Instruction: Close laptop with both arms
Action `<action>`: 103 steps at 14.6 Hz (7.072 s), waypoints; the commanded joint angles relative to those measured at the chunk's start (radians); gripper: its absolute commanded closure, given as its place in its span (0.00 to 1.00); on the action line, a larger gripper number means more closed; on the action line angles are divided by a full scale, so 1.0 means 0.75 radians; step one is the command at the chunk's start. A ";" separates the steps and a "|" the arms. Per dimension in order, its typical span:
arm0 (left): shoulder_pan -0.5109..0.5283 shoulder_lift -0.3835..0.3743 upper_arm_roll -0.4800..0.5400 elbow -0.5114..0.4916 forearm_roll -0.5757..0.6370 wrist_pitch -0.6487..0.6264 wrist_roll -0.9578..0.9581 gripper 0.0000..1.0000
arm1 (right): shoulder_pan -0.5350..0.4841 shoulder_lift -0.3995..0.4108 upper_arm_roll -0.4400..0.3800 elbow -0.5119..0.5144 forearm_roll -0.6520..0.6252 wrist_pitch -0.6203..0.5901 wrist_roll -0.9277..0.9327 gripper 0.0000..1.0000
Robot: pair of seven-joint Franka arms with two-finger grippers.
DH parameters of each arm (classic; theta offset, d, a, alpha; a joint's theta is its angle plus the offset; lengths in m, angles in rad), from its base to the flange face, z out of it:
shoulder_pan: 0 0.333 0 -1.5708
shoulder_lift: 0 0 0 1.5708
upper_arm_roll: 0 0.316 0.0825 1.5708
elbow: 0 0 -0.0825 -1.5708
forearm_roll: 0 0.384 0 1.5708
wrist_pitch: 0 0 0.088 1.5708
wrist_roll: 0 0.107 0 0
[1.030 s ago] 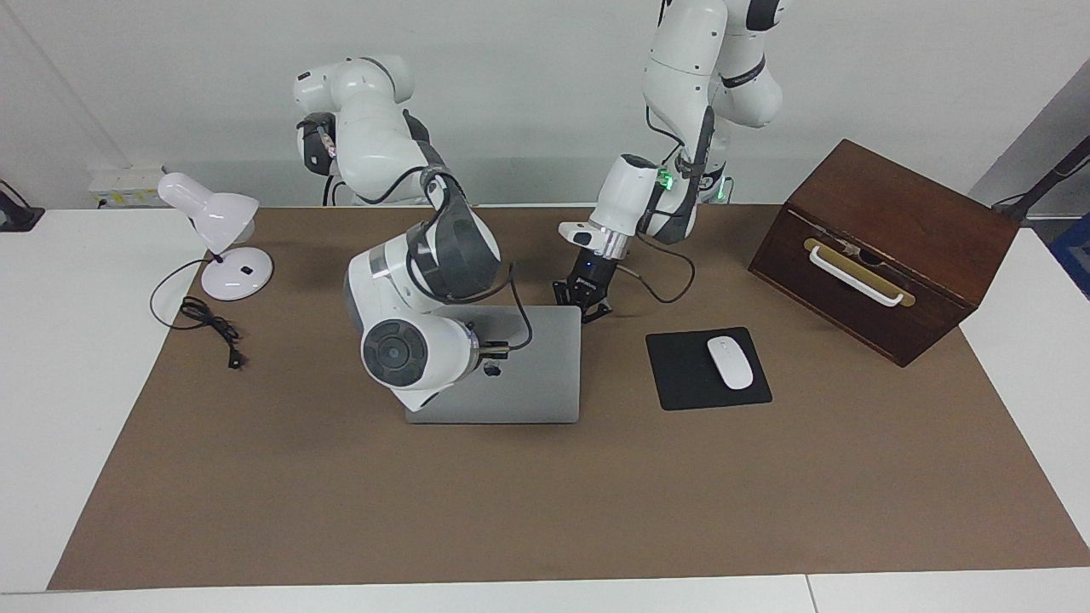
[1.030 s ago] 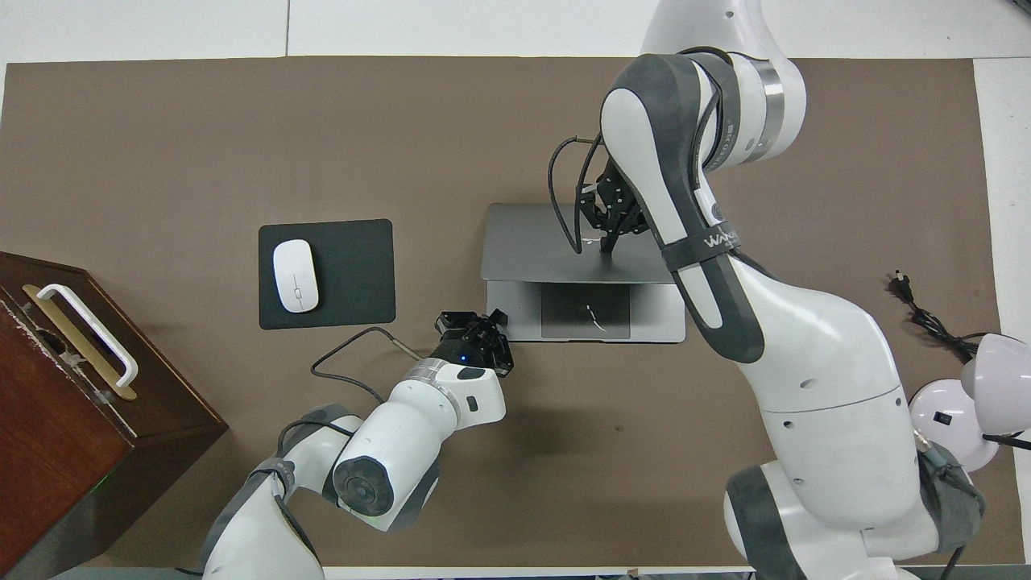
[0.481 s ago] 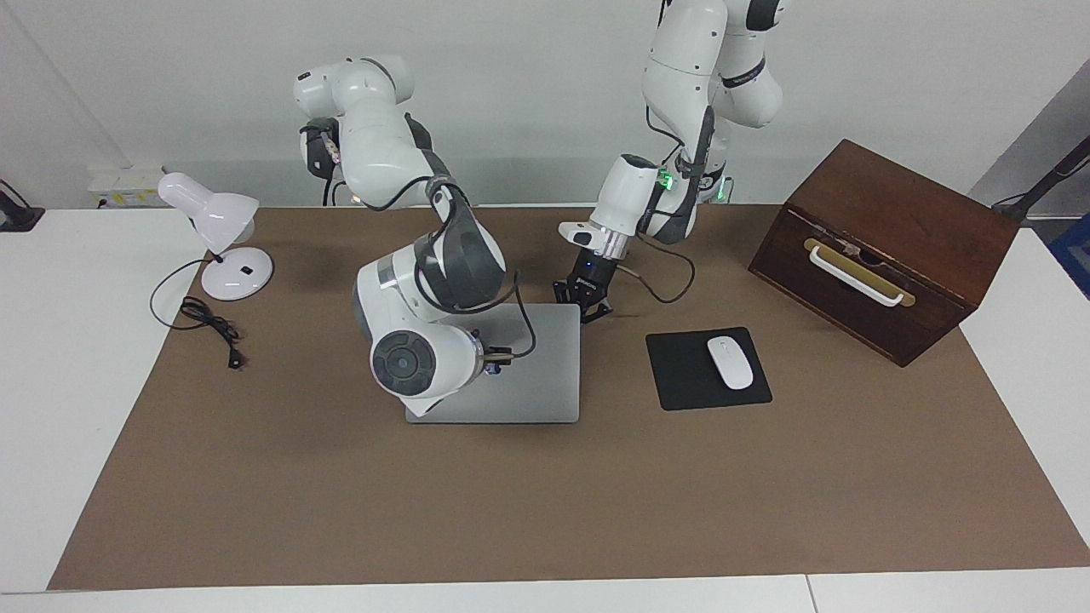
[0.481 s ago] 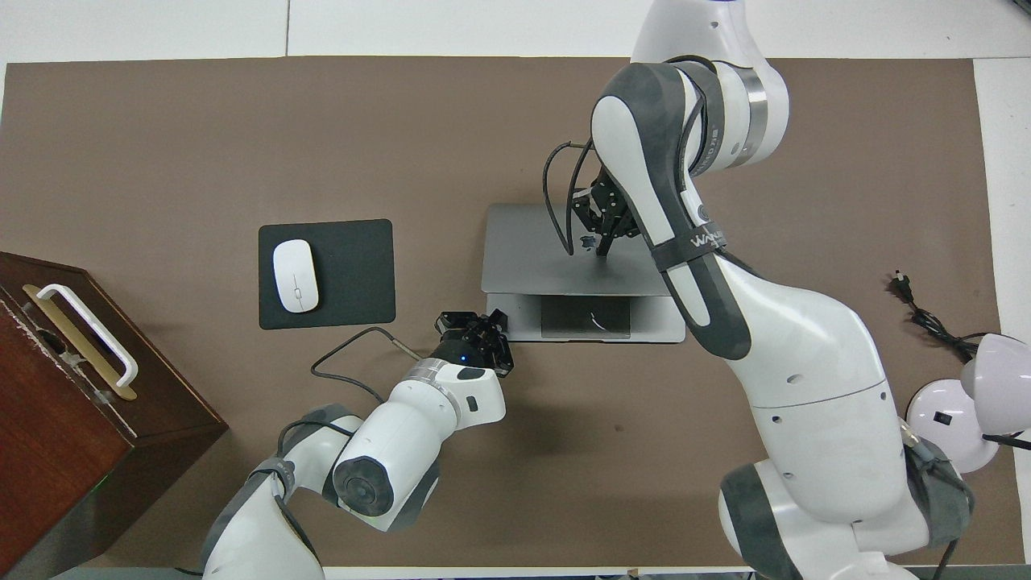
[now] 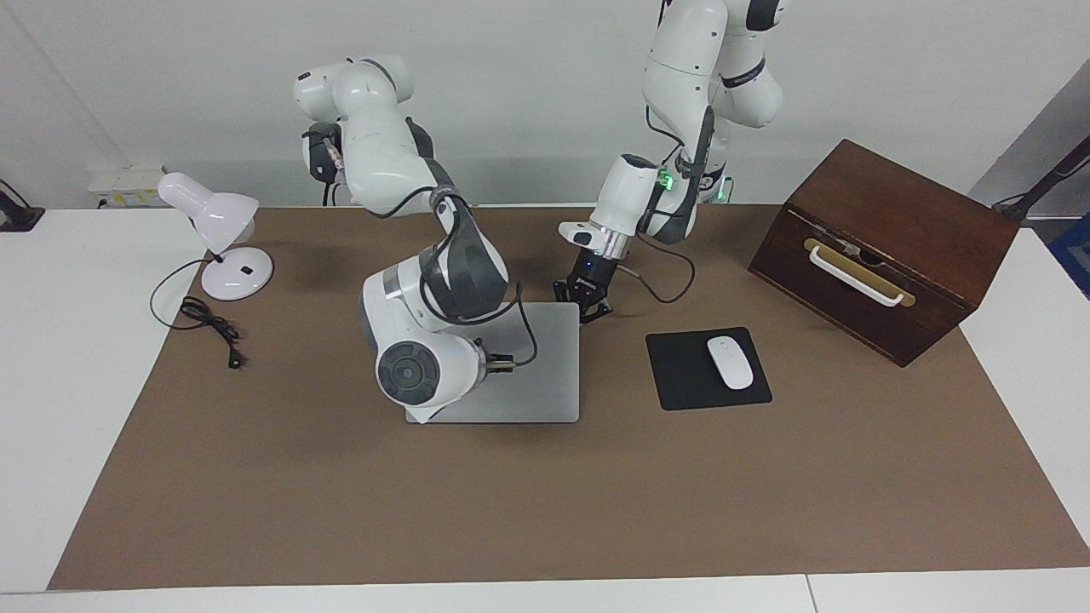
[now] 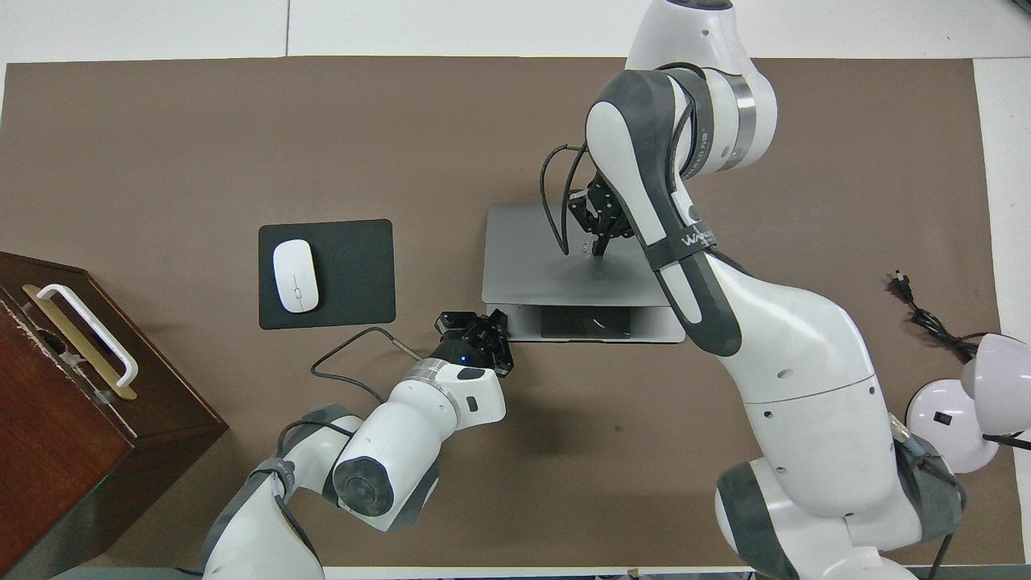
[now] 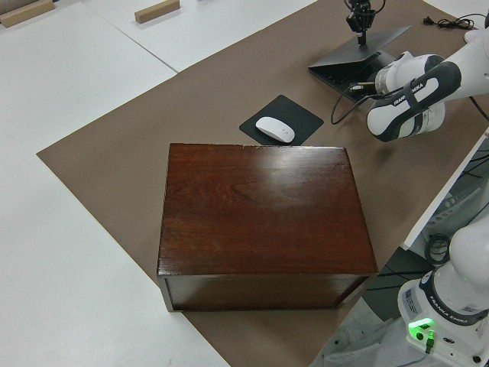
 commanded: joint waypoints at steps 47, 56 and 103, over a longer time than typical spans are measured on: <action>-0.035 0.067 0.015 -0.036 -0.014 -0.007 0.015 1.00 | 0.029 0.098 0.042 0.011 0.043 0.146 0.139 1.00; -0.035 0.069 0.015 -0.038 -0.014 -0.009 0.015 1.00 | 0.001 0.041 0.036 0.025 0.033 -0.006 0.159 1.00; 0.688 -0.725 0.032 0.509 0.006 -2.099 -0.130 0.00 | -0.519 -1.550 0.541 -1.595 -0.883 0.900 -0.495 0.00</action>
